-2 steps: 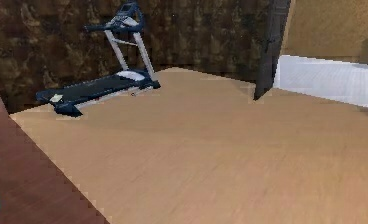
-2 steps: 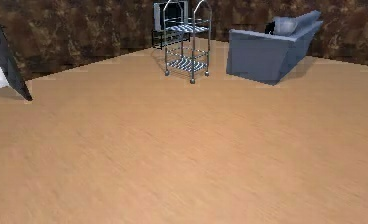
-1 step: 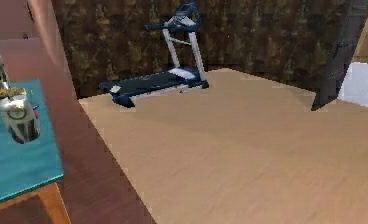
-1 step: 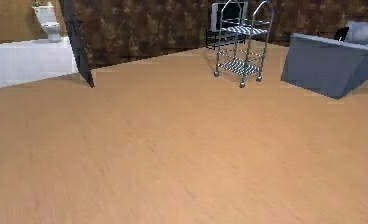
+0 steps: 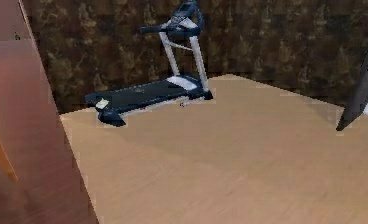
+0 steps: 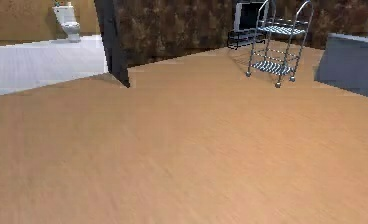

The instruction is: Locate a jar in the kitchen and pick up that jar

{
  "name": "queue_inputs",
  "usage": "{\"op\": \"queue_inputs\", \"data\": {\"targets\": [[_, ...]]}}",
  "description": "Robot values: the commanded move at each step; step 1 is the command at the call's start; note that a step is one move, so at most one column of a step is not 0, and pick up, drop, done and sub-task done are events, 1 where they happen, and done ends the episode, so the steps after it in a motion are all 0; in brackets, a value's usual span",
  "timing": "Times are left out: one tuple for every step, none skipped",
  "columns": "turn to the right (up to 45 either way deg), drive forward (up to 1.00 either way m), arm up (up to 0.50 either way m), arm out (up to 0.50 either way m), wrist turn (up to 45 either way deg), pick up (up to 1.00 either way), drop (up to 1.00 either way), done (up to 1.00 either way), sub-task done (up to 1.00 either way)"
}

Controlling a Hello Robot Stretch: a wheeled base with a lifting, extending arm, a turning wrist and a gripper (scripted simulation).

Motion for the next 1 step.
{"op": "queue_inputs", "data": {"targets": [[-30.0,0.00,0.00,0.00,0.0,0.00,0.00,0.00,0.00]]}}
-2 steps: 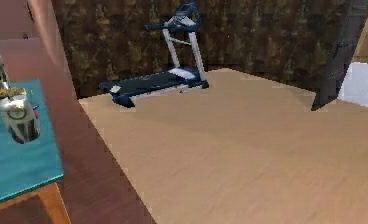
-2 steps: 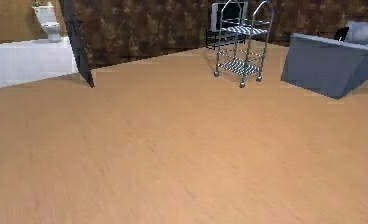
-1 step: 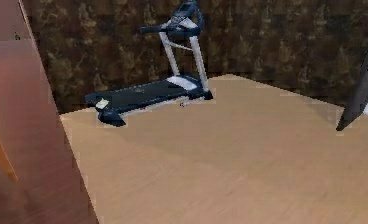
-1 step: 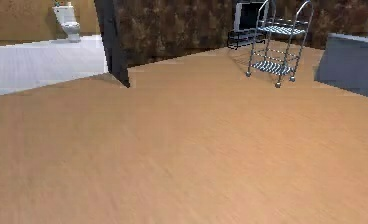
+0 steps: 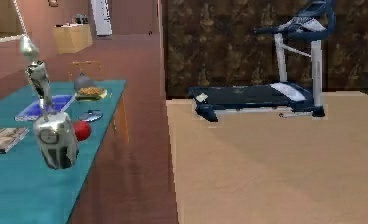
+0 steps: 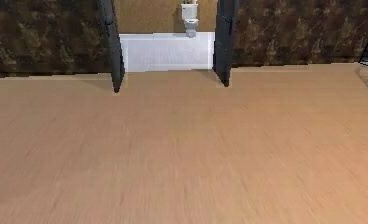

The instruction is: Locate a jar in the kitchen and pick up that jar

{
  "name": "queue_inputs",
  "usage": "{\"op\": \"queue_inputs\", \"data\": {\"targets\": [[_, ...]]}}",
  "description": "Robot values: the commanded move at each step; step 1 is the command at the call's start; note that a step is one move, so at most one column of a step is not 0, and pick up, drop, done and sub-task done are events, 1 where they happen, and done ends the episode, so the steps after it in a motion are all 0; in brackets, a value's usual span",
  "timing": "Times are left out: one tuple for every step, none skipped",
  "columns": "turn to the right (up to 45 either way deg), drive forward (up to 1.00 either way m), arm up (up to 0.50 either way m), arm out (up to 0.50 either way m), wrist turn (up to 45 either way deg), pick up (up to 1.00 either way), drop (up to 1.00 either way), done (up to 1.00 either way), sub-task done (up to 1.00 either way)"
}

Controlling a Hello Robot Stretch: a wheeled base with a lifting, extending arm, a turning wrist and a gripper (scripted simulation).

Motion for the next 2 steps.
{"op": "queue_inputs", "data": {"targets": [[0.0,1.00,0.00,0.00,0.0,0.00,0.00,0.00,0.00],[-3.0,0.00,0.00,0.00,0.0,0.00,0.00,0.00,0.00]]}}
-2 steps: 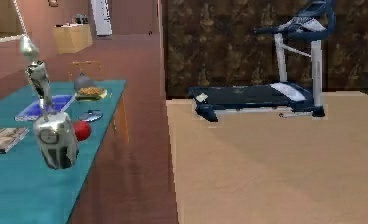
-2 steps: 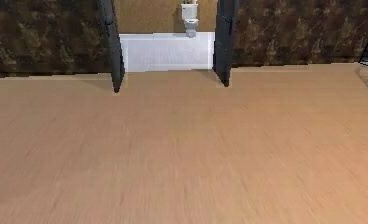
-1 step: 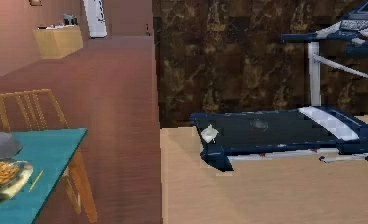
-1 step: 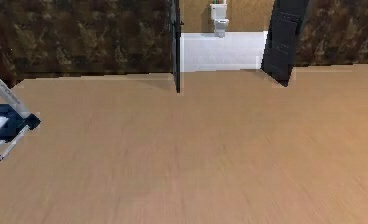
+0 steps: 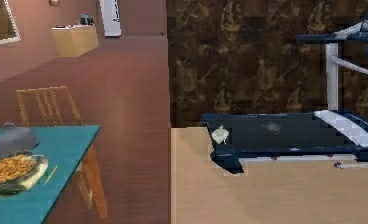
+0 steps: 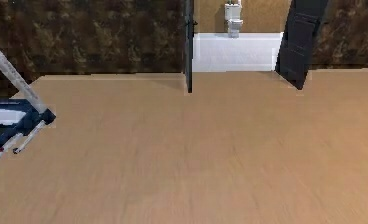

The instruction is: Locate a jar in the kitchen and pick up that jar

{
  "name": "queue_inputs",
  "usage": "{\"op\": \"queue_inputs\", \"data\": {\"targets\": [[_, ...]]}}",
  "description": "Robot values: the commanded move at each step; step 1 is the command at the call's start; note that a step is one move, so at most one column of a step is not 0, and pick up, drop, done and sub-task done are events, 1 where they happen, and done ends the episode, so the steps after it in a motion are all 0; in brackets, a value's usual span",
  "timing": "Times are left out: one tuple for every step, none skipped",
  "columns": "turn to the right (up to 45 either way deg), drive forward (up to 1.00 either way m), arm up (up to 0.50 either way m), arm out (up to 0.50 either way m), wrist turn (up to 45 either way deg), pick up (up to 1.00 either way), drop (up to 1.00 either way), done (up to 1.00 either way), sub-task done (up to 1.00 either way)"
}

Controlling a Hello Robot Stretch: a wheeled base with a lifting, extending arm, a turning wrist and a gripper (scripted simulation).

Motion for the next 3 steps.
{"op": "queue_inputs", "data": {"targets": [[0.0,0.85,0.00,0.00,0.0,0.00,0.00,0.00,0.00],[45.0,0.00,0.00,0.00,0.0,0.00,0.00,0.00,0.00],[45.0,0.00,0.00,0.00,0.0,0.00,0.00,0.00,0.00]]}}
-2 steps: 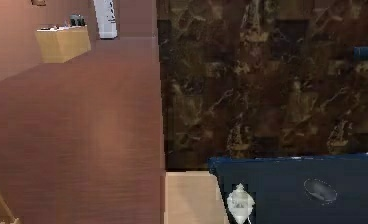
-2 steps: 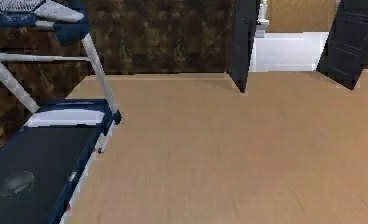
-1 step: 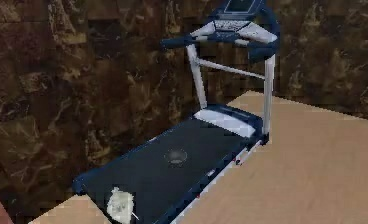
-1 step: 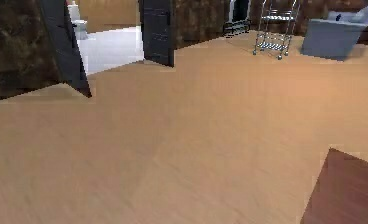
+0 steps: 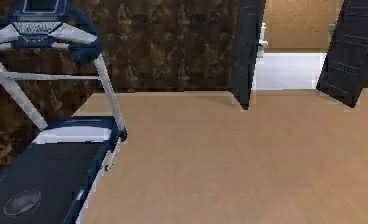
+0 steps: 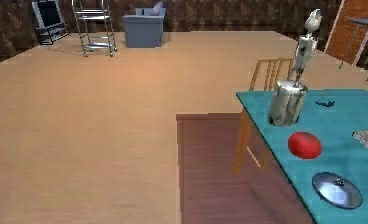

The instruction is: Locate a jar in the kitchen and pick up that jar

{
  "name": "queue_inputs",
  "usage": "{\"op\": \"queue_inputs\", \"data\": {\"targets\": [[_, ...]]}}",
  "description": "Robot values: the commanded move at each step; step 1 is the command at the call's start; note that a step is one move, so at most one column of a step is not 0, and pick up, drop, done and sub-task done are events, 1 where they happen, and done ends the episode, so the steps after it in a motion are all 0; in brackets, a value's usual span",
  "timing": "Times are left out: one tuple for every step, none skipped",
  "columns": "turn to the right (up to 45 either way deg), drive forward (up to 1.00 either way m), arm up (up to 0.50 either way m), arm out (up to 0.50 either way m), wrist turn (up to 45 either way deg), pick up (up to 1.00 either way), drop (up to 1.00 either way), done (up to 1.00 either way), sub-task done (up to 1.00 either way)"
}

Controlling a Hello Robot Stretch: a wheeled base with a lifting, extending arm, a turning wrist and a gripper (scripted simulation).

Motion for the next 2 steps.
{"op": "queue_inputs", "data": {"targets": [[42.0,0.00,0.00,0.00,0.0,0.00,0.00,0.00,0.00],[0.0,0.00,0.50,0.00,0.0,0.00,0.00,0.00,0.00]]}}
